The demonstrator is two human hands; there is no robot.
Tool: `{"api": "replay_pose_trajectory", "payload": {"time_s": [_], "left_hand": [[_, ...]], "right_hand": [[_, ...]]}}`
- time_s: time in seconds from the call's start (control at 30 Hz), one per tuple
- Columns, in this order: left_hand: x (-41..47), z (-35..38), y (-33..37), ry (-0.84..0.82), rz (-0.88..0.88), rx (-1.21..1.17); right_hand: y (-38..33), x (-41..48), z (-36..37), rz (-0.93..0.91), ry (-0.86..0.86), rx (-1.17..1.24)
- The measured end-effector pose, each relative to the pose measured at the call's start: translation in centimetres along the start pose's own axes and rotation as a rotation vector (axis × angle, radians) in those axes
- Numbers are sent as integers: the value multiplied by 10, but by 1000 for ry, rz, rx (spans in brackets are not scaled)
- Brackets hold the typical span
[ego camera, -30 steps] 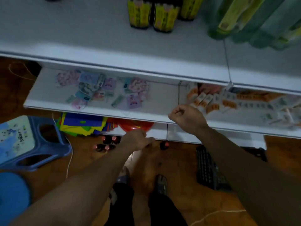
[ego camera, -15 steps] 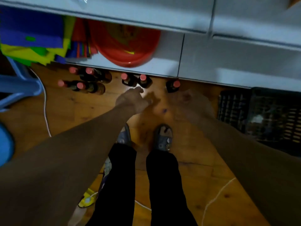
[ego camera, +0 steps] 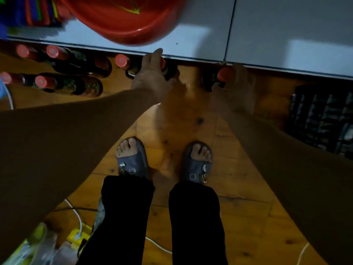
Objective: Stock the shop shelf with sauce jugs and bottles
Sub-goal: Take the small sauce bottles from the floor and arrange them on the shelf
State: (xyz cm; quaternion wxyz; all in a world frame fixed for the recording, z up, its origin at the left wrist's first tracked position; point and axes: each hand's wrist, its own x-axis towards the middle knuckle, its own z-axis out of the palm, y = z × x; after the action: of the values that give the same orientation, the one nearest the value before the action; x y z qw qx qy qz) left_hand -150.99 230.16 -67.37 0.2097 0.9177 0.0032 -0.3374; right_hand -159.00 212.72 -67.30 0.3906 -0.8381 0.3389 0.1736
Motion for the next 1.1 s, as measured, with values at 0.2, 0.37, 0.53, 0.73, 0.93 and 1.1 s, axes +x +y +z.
{"api": "replay_pose_trajectory", "payload": {"time_s": [0.2,0.37,0.53,0.73,0.93,1.1], "left_hand": [[21,-1,-6,99,69,-2],[9,-2,-12,120,131,-6],[-23,-16,-6,132,154,-76],[-98,-65,22,139,148,-176],[-185,-146,60,162,207,-206],[-257,-230,88,185,295,-228]], "right_hand": [[6,18,6,43,52,3],[11,12,5,15,78,-7],[0,-25,-18,6,12,38],[-50,-90,-81,-58,-58,-72],[-114,-174,-147,-121,1,-79],[-178,-250,-199,-206,108,-53]]}}
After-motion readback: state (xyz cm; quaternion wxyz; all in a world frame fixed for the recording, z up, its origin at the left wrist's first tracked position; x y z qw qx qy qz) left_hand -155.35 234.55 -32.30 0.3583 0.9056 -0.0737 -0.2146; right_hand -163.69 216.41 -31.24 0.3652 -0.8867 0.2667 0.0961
